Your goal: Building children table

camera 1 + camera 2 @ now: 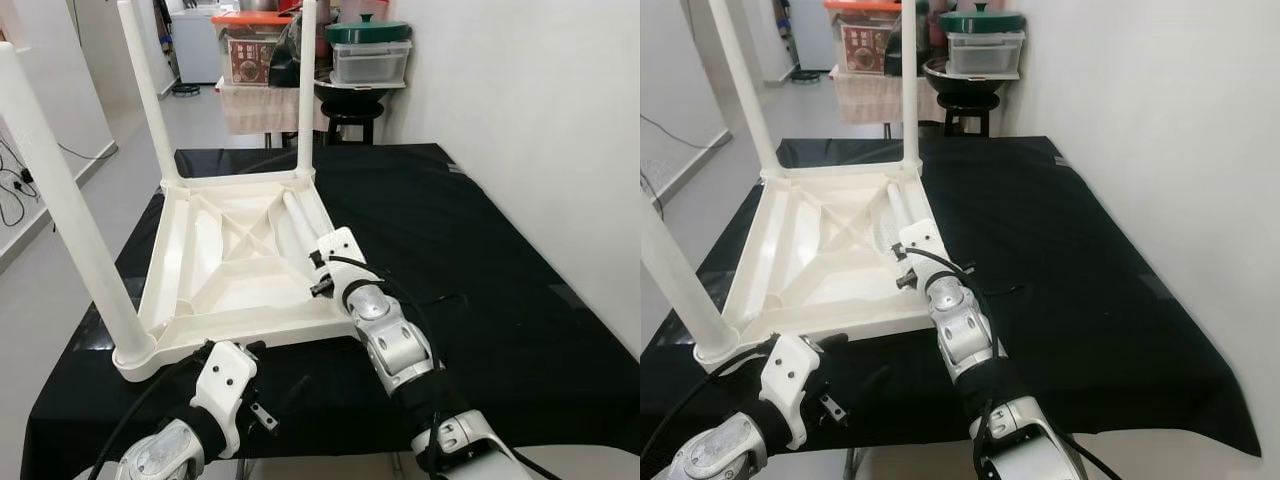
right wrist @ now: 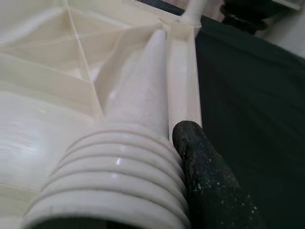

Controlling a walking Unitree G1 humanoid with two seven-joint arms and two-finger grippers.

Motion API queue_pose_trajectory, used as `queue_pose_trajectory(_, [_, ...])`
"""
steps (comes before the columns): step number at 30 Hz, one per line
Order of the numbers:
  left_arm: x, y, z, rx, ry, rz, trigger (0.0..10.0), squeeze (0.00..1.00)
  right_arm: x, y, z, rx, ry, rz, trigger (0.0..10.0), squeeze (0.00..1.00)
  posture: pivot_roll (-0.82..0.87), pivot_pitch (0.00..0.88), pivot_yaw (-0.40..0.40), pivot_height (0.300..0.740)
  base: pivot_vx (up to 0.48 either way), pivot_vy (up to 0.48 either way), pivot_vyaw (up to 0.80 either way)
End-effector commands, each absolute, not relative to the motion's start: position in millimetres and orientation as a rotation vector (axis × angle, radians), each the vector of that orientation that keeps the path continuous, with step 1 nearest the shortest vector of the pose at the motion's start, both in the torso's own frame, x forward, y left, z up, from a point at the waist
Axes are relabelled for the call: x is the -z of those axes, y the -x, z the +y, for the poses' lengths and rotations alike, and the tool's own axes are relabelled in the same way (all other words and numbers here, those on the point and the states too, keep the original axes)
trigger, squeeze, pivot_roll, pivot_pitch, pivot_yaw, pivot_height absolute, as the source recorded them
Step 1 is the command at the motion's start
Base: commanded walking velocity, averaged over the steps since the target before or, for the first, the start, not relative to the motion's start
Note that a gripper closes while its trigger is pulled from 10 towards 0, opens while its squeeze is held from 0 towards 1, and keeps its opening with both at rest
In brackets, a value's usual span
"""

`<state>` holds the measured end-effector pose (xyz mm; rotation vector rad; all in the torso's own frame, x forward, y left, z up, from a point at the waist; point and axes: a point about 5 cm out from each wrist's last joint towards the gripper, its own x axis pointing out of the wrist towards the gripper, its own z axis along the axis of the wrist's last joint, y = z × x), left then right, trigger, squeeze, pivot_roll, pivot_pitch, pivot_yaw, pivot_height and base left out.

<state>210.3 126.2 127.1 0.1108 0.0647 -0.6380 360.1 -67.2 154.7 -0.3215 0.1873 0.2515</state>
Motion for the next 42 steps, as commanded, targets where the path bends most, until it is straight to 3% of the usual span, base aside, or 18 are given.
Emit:
queue_pose_trajectory(1, [-125,-212,127,0.648,-0.128,0.071,10.0,0.00,-156,-361,-76,-0.260,0.261,0.170,0.0,0.00,-0.01,0.000,-0.010,0.740,0.000,0.000,0.00])
queue_pose_trajectory(6, [-126,-213,128,0.653,-0.132,0.072,10.0,0.00,-161,-361,-76,-0.306,0.194,0.137,0.0,0.00,-0.01,0.000,-0.008,0.740,0.000,0.000,0.00])
queue_pose_trajectory(15, [-145,-228,126,0.640,-0.068,0.001,10.0,0.00,-201,-369,-142,-0.187,-0.231,-0.007,0.0,0.00,-0.02,0.000,-0.006,0.740,0.000,0.000,0.00])
queue_pose_trajectory(20, [-150,-236,122,0.625,-0.061,-0.020,10.0,0.00,-209,-363,-149,-0.217,-0.386,-0.071,0.0,0.00,-0.03,0.000,0.000,0.740,0.000,0.000,0.00])
queue_pose_trajectory(21, [-151,-240,121,0.617,-0.059,-0.022,10.0,0.00,-210,-359,-149,-0.238,-0.445,-0.098,9.4,0.00,-0.04,0.000,0.005,0.740,0.000,0.000,0.00])
queue_pose_trajectory(22, [-152,-244,119,0.614,-0.056,-0.024,10.0,0.00,-210,-355,-148,-0.260,-0.492,-0.114,10.0,0.00,-0.04,0.000,0.008,0.740,0.000,0.000,0.00])
queue_pose_trajectory(28, [-152,-252,122,0.570,-0.058,-0.013,10.0,0.00,-207,-351,-147,-0.287,-0.534,-0.123,10.0,0.00,-0.05,0.000,0.014,0.740,0.000,0.100,0.00])
queue_pose_trajectory(32, [-140,-260,146,0.406,-0.100,0.033,10.0,0.00,-207,-353,-151,-0.280,-0.549,-0.130,10.0,0.00,-0.04,0.000,0.007,0.740,0.000,0.452,0.00])
queue_pose_trajectory(42, [-144,-270,183,0.196,-0.133,-0.002,10.0,0.00,-206,-353,-155,-0.273,-0.523,-0.130,10.0,0.00,-0.03,0.000,0.008,0.740,0.000,0.359,0.00])
